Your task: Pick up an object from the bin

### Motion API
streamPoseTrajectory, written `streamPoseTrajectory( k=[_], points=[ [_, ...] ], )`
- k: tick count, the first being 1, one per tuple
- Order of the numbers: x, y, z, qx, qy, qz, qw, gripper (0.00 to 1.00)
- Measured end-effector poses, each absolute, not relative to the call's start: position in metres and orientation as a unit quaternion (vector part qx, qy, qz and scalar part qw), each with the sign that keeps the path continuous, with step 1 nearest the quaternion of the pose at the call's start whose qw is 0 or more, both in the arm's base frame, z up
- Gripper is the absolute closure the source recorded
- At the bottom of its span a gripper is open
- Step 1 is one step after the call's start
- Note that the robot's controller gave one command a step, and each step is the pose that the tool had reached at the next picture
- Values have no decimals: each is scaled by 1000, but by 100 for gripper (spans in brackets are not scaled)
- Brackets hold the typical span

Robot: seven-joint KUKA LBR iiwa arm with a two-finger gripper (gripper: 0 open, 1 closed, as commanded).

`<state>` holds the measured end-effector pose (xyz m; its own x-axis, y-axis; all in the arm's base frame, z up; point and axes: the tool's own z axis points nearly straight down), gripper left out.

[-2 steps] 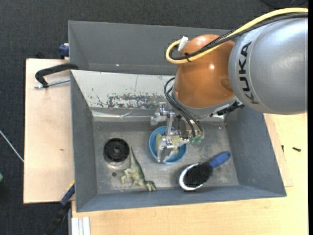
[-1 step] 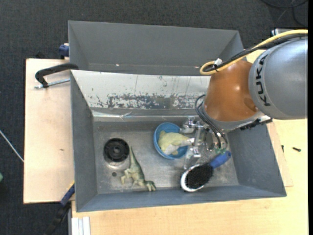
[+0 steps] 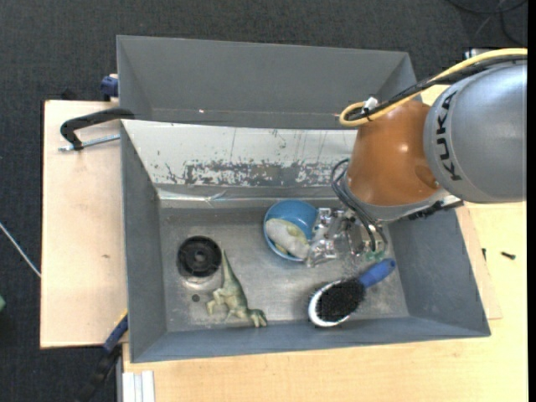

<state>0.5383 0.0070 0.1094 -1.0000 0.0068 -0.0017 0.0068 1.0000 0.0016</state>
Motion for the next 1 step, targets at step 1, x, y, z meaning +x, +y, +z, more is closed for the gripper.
streamPoseTrajectory(
  k=[1],
  points=[
    [548,0,195,2,1000,0,8,100]
  ],
)
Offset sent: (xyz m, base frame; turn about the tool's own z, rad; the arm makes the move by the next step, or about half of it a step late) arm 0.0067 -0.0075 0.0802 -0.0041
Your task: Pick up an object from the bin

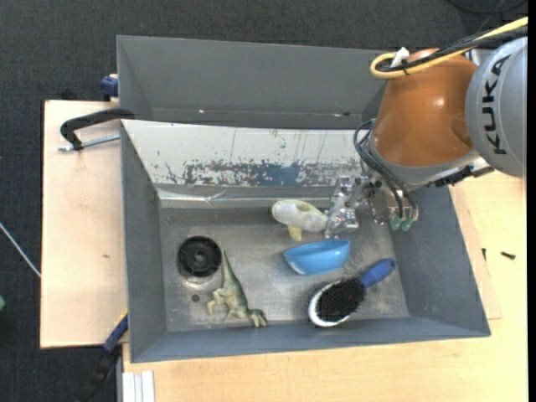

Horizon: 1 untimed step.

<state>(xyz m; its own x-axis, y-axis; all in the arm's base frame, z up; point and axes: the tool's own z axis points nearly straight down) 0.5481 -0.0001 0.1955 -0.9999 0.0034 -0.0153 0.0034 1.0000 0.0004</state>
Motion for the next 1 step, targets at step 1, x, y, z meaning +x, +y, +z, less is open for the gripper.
streamPoseTrajectory(
  k=[1],
  points=[
    [551,-5,236,-4,1000,0,6,100]
  ],
)
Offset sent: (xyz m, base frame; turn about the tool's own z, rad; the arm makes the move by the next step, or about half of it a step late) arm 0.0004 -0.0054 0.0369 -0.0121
